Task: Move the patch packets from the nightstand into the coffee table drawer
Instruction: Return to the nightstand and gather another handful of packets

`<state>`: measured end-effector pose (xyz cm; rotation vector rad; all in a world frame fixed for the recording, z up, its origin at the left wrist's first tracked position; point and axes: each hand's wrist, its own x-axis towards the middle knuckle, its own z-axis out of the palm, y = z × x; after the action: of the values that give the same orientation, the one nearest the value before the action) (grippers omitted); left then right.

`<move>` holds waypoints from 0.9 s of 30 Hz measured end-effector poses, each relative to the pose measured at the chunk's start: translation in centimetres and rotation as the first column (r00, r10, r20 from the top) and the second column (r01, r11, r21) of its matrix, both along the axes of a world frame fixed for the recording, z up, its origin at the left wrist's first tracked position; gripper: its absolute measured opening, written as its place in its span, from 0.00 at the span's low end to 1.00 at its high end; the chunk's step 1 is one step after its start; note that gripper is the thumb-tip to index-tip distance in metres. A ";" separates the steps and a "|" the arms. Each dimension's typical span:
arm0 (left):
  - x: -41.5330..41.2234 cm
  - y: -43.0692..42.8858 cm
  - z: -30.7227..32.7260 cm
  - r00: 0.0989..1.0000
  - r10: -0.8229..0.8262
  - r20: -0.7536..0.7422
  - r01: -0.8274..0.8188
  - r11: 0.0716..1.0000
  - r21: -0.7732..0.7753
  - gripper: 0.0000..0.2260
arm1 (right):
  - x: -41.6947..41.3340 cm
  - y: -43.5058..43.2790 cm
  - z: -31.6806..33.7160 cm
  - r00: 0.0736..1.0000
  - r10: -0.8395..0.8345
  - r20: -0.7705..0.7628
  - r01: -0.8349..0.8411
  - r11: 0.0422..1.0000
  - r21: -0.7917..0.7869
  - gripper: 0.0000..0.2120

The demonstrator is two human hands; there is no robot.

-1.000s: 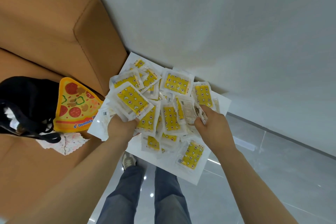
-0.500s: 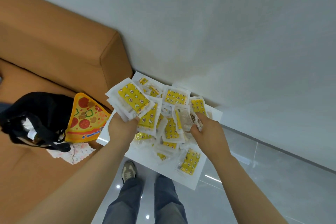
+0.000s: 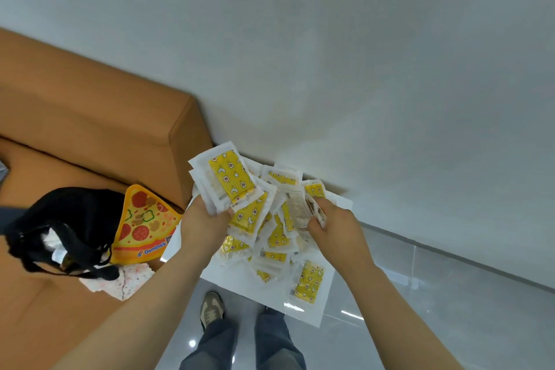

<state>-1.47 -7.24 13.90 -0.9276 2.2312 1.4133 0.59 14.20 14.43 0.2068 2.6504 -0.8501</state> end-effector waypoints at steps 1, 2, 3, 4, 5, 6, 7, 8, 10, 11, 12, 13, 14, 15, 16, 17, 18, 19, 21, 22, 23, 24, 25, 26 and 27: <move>0.1 -0.1 0.5 1.000 -0.023 -0.012 0.023 1.000 -0.009 0.13 | 0.0 -0.1 0.6 1.000 -0.006 -0.006 0.006 1.000 -0.005 0.19; 0.1 -0.2 1.1 0.999 -0.043 -0.026 0.042 0.999 -0.020 0.14 | 0.0 -0.2 1.2 1.000 -0.014 -0.013 0.014 1.000 -0.013 0.20; 0.3 -0.3 1.6 0.998 -0.057 -0.035 0.055 0.998 -0.032 0.14 | 0.0 -0.3 1.8 1.000 -0.022 -0.022 0.022 1.000 -0.020 0.20; 0.4 -0.5 2.2 0.996 -0.071 -0.045 0.069 0.997 -0.040 0.14 | 0.1 -0.4 2.4 0.999 -0.029 -0.031 0.028 0.999 -0.025 0.20; 0.5 -0.7 2.7 0.995 -0.077 -0.056 0.075 0.996 -0.043 0.14 | 0.1 -0.5 2.9 0.999 -0.034 -0.040 0.033 0.999 -0.026 0.20; 0.7 -0.9 3.2 0.995 -0.079 -0.066 0.076 0.996 -0.039 0.14 | 0.1 -0.6 3.4 0.998 -0.034 -0.051 0.032 0.999 -0.024 0.19; 0.8 -1.2 3.6 0.995 -0.075 -0.069 0.073 0.997 -0.038 0.14 | 0.1 -0.7 3.9 0.998 -0.032 -0.060 0.031 0.999 -0.017 0.18; 1.0 -1.5 4.1 0.995 -0.073 -0.072 0.071 0.997 -0.040 0.14 | 0.1 -0.9 4.5 0.997 -0.033 -0.068 0.033 0.999 -0.011 0.17; 1.2 -2.0 5.3 0.994 -0.064 -0.093 0.060 0.998 -0.037 0.13 | 0.1 -1.3 5.9 0.995 -0.044 -0.084 0.043 0.999 -0.018 0.17; 1.3 -2.3 6.0 0.992 -0.057 -0.110 0.054 0.998 -0.032 0.11 | 0.2 -1.6 6.7 0.994 -0.047 -0.094 0.044 0.999 -0.029 0.18; 1.3 -2.5 6.8 0.990 -0.058 -0.127 0.055 0.998 -0.025 0.10 | 0.3 -1.9 7.5 0.993 -0.050 -0.104 0.047 0.998 -0.039 0.18; 1.4 -2.8 7.5 0.987 -0.060 -0.146 0.058 0.998 -0.020 0.10 | 0.3 -2.3 8.3 0.992 -0.054 -0.113 0.049 0.998 -0.047 0.18; 1.5 -3.2 8.3 0.984 -0.060 -0.168 0.059 0.998 -0.010 0.10 | 0.4 -2.6 9.1 0.991 -0.056 -0.120 0.050 0.997 -0.055 0.18; 1.7 -3.6 9.0 0.980 -0.059 -0.190 0.060 0.998 0.000 0.10 | 0.4 -2.9 9.8 0.990 -0.058 -0.128 0.050 0.997 -0.061 0.16; 1.7 -4.0 9.8 0.975 -0.064 -0.212 0.066 0.998 0.005 0.10 | 0.5 -3.3 10.6 0.989 -0.060 -0.137 0.051 0.996 -0.067 0.15; 1.9 -4.4 10.6 0.968 -0.074 -0.238 0.077 0.997 0.003 0.10 | 0.6 -3.7 11.3 0.987 -0.064 -0.148 0.053 0.996 -0.074 0.15; 2.0 -4.8 11.3 0.962 -0.082 -0.260 0.085 0.996 0.000 0.10 | 0.7 -4.1 12.0 0.984 -0.070 -0.161 0.057 0.995 -0.084 0.15; 2.1 -5.3 12.1 0.957 -0.080 -0.280 0.084 0.996 -0.001 0.10 | 0.8 -4.6 12.8 0.982 -0.080 -0.173 0.064 0.993 -0.096 0.15; 2.3 -6.2 13.5 0.948 -0.075 -0.309 0.080 0.997 0.003 0.09 | 1.0 -5.5 14.3 0.976 -0.098 -0.192 0.077 0.990 -0.116 0.16; 2.4 -6.7 14.1 0.945 -0.066 -0.321 0.073 0.997 0.009 0.09 | 1.2 -6.0 15.0 0.973 -0.106 -0.205 0.082 0.989 -0.123 0.16; 2.6 -7.2 14.8 0.942 -0.053 -0.332 0.062 0.998 0.017 0.10 | 1.4 -6.4 15.6 0.968 -0.113 -0.224 0.086 0.988 -0.128 0.16; 2.7 -7.7 15.4 0.940 -0.044 -0.339 0.055 0.998 0.023 0.10 | 1.5 -6.8 16.3 0.962 -0.121 -0.244 0.090 0.987 -0.132 0.15; 2.8 -8.2 16.0 0.936 -0.042 -0.350 0.054 0.998 0.026 0.11 | 1.7 -7.2 16.9 0.956 -0.127 -0.263 0.093 0.986 -0.135 0.15; 2.9 -8.6 16.6 0.931 -0.045 -0.362 0.059 0.998 0.027 0.11 | 1.9 -7.5 17.6 0.951 -0.132 -0.280 0.095 0.985 -0.141 0.15; 2.9 -9.1 17.3 0.925 -0.049 -0.378 0.066 0.997 0.032 0.11 | 2.0 -7.8 18.3 0.944 -0.136 -0.300 0.095 0.984 -0.149 0.14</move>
<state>1.46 -16.31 31.21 -0.6065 2.4588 1.7270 2.63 6.36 32.71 0.2123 2.8761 -1.1808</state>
